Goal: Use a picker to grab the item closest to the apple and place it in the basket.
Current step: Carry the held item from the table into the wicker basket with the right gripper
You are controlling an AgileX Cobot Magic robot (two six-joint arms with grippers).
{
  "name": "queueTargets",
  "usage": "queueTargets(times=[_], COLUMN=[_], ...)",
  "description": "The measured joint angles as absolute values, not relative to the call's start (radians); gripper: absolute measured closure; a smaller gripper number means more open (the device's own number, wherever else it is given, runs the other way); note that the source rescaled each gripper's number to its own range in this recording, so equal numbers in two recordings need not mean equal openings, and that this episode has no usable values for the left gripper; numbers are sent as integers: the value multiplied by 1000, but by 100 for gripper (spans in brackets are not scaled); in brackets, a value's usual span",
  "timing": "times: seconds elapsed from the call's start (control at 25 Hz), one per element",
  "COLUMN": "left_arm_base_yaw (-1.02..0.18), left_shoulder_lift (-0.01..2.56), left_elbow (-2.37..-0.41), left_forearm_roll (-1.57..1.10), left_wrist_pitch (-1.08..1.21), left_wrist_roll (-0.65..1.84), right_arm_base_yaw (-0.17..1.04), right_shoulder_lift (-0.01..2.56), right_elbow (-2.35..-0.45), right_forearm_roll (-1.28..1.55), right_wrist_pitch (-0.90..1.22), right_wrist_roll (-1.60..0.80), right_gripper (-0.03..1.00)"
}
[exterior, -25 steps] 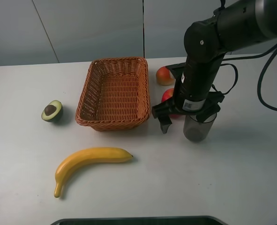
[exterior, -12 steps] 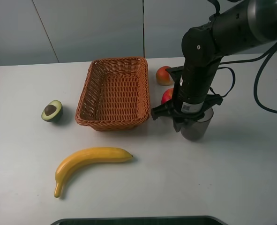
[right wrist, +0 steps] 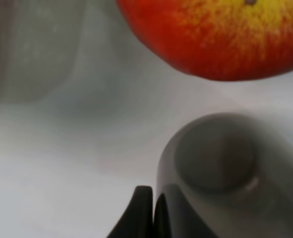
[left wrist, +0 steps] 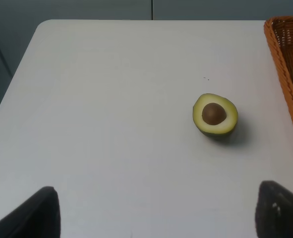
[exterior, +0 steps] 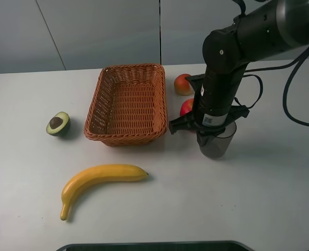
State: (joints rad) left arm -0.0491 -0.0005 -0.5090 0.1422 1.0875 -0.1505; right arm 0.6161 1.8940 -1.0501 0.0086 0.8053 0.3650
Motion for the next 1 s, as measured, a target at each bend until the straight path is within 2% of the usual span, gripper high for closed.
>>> queueTargets(times=[0.68,1.0], left_arm_base_yaw=[-49,-49], left_shoulder_lift=[-1,-1], left_elbow=[-509,-509], left_forearm_roll=[142,144], left_wrist_pitch=[1087,1087], left_wrist_roll=[-150,-150], right_arm_base_yaw=[616,657], right_shoulder_lift=[1844,1719], right_elbow=[-1057,-1211], right_forearm_roll=[0,7], right_wrist_pitch=[884,1015], right_wrist_roll=[354,330], right_gripper=[97,97])
